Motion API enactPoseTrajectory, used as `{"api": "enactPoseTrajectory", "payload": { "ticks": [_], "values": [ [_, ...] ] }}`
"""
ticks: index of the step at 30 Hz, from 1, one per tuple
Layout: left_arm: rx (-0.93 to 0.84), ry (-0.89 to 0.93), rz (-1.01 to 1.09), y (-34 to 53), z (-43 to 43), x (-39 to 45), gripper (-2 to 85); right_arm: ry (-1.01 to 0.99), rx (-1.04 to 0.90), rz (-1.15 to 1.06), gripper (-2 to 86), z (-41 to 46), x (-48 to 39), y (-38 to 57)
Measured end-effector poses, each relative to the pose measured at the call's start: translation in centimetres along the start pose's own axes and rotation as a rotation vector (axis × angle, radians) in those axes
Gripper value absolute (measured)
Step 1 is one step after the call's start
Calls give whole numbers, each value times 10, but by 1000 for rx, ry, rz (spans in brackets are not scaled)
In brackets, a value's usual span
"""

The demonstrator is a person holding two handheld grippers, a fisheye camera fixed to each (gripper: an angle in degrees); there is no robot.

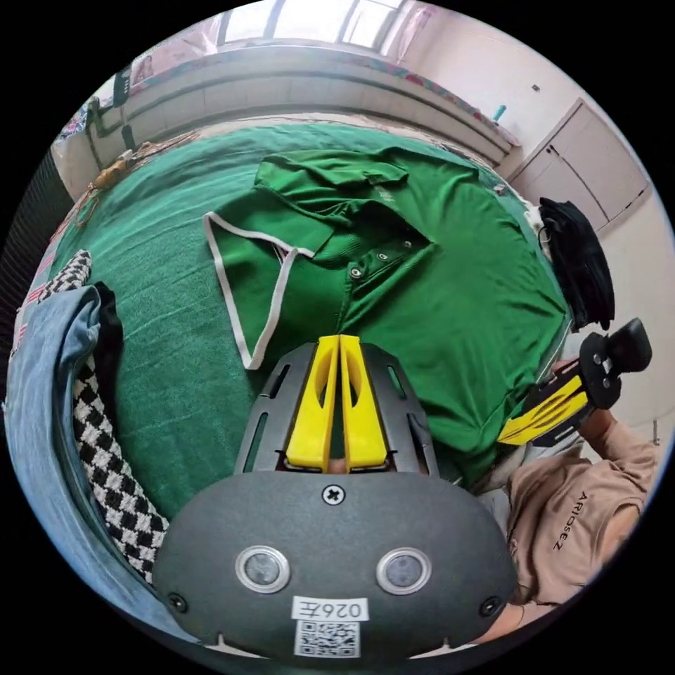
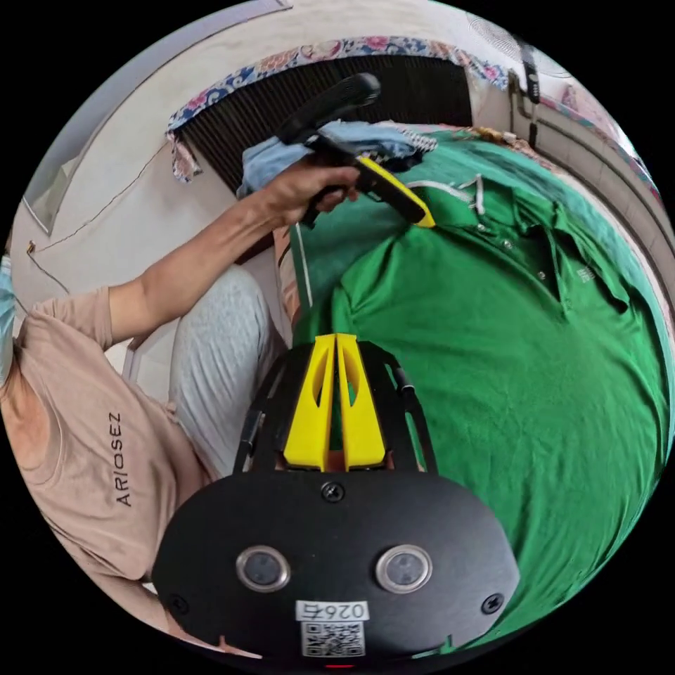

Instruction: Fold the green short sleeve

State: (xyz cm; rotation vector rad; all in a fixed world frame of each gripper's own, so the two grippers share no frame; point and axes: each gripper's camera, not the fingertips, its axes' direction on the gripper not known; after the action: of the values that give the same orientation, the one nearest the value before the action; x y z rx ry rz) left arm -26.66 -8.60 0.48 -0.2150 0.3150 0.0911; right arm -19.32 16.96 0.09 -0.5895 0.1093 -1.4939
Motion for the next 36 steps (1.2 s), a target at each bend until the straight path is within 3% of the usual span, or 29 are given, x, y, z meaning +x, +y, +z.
{"api": "enactPoseTrajectory", "payload": {
  "ticks": [4,9,10,13,16,21,30,33,35,36],
  "values": [
    [83,-70,-181,29,-23,-21,-10,73,17,-7,-9,-10,-30,35],
    [222,167,37,58,-41,19,-10,106,174,116,-9,-37,-35,81],
    [197,164,102,58,-34,34,-10,101,225,138,-9,-41,-35,87],
    [-43,-116,211,44,13,58,-9,134,252,183,-9,-33,-37,85],
    [16,-10,26,47,0,27,-9,4,69,110,-10,4,-56,80],
    [163,75,-244,80,-23,-15,-10,104,-6,21,-12,16,-107,108],
    [383,287,-68,188,-73,36,-3,179,164,195,25,-24,-117,175],
    [377,280,-95,237,-73,64,57,111,249,291,49,-28,-113,195],
    [442,172,-214,288,-55,84,153,115,265,369,63,-18,-109,206],
    [440,157,-241,299,-48,88,160,121,246,380,60,-12,-107,207]
  ]
}}
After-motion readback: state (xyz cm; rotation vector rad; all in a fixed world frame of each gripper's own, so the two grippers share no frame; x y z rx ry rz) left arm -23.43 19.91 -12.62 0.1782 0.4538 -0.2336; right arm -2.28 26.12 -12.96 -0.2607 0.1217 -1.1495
